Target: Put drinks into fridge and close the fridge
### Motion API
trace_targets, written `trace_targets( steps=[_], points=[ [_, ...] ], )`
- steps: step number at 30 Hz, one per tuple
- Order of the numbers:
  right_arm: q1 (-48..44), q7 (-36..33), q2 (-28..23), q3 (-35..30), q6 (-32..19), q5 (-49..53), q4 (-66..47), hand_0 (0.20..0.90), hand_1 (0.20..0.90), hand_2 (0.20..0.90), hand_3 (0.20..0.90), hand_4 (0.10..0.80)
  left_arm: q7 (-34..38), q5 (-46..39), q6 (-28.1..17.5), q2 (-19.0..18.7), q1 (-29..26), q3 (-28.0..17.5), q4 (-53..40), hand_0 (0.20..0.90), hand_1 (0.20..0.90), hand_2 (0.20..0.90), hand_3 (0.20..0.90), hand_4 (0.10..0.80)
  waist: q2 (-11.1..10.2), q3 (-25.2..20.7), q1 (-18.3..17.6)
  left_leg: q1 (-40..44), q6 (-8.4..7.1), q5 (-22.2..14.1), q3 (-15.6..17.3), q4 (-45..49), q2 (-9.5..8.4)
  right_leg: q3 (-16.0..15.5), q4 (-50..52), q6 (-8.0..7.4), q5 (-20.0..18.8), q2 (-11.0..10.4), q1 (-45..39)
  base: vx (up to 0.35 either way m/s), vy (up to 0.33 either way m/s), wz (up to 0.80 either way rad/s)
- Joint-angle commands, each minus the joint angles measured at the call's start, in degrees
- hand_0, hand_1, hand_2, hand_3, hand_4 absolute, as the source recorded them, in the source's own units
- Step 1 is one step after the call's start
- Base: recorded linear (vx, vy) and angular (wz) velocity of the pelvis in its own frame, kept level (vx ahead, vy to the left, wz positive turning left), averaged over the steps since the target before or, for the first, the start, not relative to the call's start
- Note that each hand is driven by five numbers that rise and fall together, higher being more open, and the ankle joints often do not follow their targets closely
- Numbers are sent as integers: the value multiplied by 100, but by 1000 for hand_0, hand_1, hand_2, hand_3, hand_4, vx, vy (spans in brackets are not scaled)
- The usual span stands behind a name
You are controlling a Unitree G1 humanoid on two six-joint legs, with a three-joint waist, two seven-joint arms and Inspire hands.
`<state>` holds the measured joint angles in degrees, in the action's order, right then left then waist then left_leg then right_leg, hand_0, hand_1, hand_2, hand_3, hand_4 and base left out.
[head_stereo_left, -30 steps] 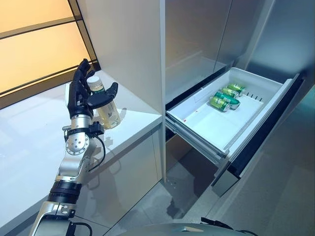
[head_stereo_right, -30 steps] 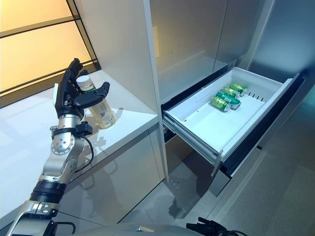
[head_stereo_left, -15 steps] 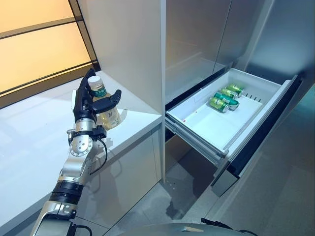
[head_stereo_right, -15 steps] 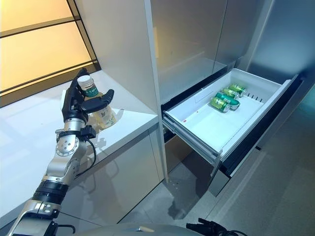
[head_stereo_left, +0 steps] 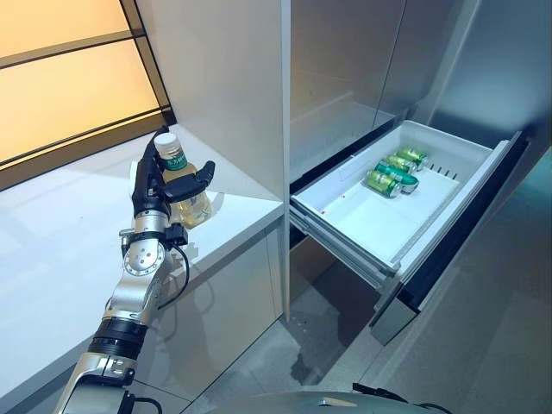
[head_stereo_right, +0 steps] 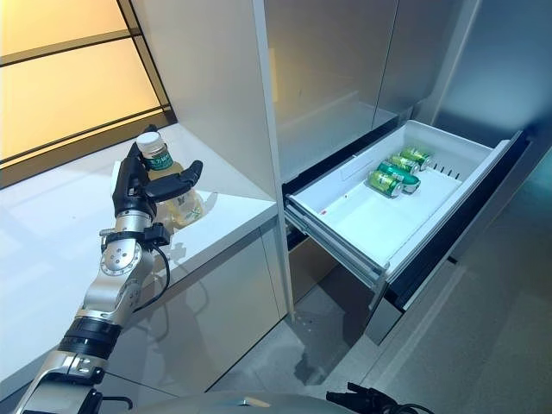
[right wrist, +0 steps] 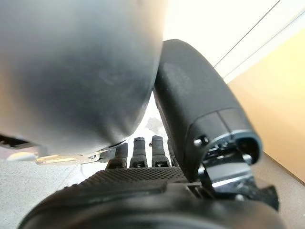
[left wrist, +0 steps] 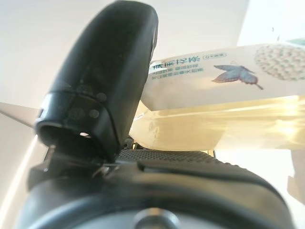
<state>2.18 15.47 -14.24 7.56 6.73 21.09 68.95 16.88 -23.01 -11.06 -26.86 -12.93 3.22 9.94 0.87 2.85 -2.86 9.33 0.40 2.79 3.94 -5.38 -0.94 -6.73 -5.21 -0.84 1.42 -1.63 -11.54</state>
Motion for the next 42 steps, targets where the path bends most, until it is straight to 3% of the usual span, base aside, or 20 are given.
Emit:
trace_targets(
  steps=[1, 33, 34, 35, 36, 39, 41, 42],
  points=[
    [-93, 98, -13, -33, 72, -150, -6, 900, 900, 900, 900, 800, 14, 273, -334, -62, -425, -53, -4, 900, 900, 900, 900, 800, 41, -65, -17, 99, 121, -818, 144, 223, -145, 80, 713, -226, 484, 230, 412, 0, 0, 0],
    [-7, 20, 19, -22, 193, -162, -217, 900, 900, 900, 900, 800, 81, 41, -324, 37, -403, -78, 170, 900, 900, 900, 900, 800, 53, -47, -87, 90, 122, -829, 176, 247, -145, 130, 726, -232, 487, 237, 435, 0, 0, 0],
    [-6, 24, 16, -24, 193, -157, -218, 900, 900, 900, 900, 800, 89, 39, -334, 36, -404, -71, 159, 756, 756, 756, 733, 633, 54, -47, -88, 90, 119, -830, 177, 248, -144, 128, 728, -232, 488, 237, 436, 0, 0, 0],
    [-5, 12, 24, -21, 199, -151, -232, 900, 900, 900, 900, 800, 86, 46, -349, 44, -401, -66, 140, 756, 756, 756, 733, 633, 56, -45, -91, 95, 120, -833, 178, 245, -143, 129, 730, -231, 490, 237, 436, 0, 0, 0],
    [-5, 10, 28, -18, 193, -147, -229, 900, 900, 900, 900, 800, 75, 39, -370, 44, -400, -67, 138, 578, 578, 578, 524, 424, 56, -43, -89, 95, 122, -835, 178, 248, -143, 129, 732, -232, 490, 237, 436, 0, 0, 0],
    [-14, 17, 33, -11, 181, -136, -208, 900, 900, 900, 900, 800, 65, 0, -404, 44, -409, -51, 133, 469, 469, 469, 398, 298, 55, -47, -87, 101, 125, -839, 173, 243, -145, 130, 732, -232, 492, 239, 434, 0, 0, 0],
    [-11, 21, 36, -13, 185, -140, -213, 900, 900, 900, 900, 800, 42, 11, -420, 59, -397, -64, 121, 300, 300, 300, 200, 100, 53, -47, -88, 108, 125, -837, 173, 237, -145, 134, 731, -228, 492, 245, 430, 0, 0, 0],
    [-10, 18, 40, -13, 183, -146, -210, 900, 900, 900, 900, 800, 27, 4, -423, 66, -403, -61, 112, 300, 300, 300, 200, 100, 55, -50, -89, 107, 123, -835, 172, 233, -145, 134, 727, -229, 491, 244, 430, 0, 0, 0]
  ],
)
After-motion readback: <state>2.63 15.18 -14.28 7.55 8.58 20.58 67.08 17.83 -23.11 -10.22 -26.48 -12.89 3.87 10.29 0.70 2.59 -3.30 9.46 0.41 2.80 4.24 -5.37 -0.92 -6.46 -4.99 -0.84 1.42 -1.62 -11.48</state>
